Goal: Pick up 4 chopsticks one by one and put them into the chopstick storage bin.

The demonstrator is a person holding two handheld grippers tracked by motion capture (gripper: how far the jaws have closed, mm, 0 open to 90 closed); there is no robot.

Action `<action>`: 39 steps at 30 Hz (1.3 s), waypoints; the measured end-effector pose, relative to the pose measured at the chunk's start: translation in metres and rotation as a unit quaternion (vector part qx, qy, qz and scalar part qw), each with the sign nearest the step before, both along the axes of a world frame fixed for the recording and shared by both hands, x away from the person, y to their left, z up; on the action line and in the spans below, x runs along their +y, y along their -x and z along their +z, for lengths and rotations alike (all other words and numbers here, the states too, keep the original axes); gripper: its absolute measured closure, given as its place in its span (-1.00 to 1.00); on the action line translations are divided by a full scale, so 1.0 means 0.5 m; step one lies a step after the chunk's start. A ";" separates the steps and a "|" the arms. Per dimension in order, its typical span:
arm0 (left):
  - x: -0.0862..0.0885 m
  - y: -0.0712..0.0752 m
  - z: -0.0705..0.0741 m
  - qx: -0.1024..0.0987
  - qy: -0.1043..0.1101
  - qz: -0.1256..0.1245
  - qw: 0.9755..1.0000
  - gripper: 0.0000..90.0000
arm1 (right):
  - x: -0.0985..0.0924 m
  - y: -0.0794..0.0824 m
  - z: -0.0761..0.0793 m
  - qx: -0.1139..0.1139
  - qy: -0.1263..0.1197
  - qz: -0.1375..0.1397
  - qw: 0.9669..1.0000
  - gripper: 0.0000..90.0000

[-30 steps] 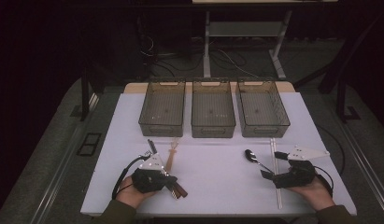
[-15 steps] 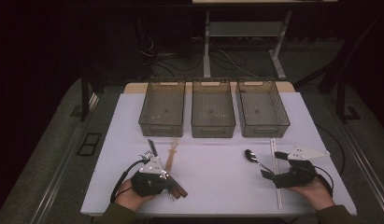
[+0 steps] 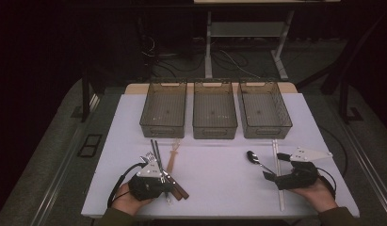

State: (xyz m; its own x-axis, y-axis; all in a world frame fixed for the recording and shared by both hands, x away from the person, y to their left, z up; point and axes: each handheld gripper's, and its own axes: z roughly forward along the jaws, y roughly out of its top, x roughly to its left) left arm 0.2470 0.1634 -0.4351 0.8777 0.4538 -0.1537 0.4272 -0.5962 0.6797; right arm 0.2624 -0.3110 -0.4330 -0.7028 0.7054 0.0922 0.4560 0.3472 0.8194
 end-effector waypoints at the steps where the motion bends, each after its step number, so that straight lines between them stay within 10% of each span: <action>1: 0.001 0.001 0.000 0.000 0.000 0.001 1.000 0.97 | 0.000 0.000 0.000 0.000 0.000 0.000 1.000 -0.82; 39: 0.058 0.002 0.010 -0.017 -0.010 0.056 0.998 0.97 | 0.000 -0.001 -0.001 0.000 0.001 0.001 1.000 -0.82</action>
